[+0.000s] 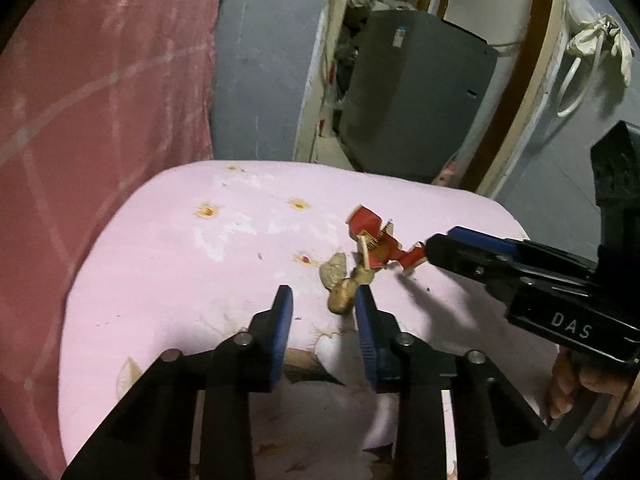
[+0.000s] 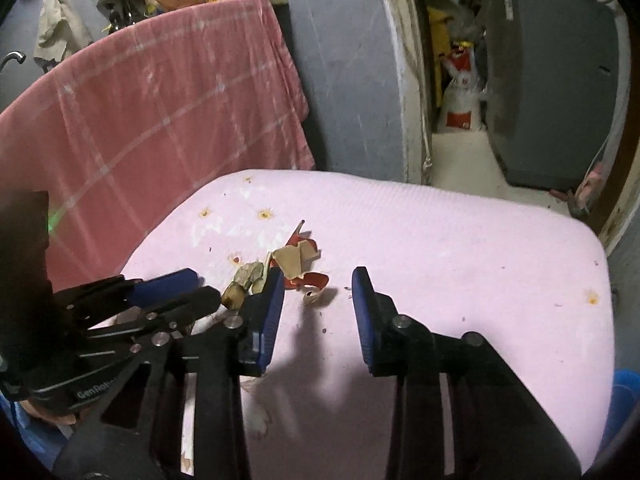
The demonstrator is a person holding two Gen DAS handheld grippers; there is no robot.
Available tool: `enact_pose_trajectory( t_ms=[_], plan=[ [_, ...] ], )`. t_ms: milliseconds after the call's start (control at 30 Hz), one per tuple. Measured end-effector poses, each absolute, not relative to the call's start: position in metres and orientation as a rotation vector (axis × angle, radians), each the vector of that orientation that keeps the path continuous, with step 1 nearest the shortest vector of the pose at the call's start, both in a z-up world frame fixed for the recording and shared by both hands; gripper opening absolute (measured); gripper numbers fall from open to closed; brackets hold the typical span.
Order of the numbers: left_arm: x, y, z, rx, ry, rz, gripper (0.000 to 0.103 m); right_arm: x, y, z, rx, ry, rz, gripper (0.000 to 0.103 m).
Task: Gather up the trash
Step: 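Grasp the tan nut shell with the left tool while the right tool grasps the red-tan scraps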
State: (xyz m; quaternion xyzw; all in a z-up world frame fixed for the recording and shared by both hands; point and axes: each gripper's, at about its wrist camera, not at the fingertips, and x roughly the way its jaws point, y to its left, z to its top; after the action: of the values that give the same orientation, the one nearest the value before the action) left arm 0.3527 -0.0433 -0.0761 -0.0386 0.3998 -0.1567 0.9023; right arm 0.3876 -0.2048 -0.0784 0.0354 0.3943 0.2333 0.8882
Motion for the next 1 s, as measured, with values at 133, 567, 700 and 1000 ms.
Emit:
enact_pose_trajectory(
  t_ms=[133,567,700,1000],
  plan=[
    [0.358,-0.048,-0.077,-0.083,0.843,-0.351,0.021,0.393,-0.202,-0.084,0.08,0.859,0.495,0.027],
    [0.366,-0.05,-0.077,-0.081,0.869,-0.364,0.011,0.393,-0.201,-0.084,0.076,0.869,0.498,0.002],
    [0.36,-0.05,-0.073,-0.069,0.835,-0.355,0.01,0.384,-0.208,-0.078,0.082,0.838,0.489,0.002],
    [0.329,-0.049,-0.058,-0.13,0.754,-0.345,0.01,0.347,-0.238,-0.065,0.137,0.75,0.442,0.002]
  ],
)
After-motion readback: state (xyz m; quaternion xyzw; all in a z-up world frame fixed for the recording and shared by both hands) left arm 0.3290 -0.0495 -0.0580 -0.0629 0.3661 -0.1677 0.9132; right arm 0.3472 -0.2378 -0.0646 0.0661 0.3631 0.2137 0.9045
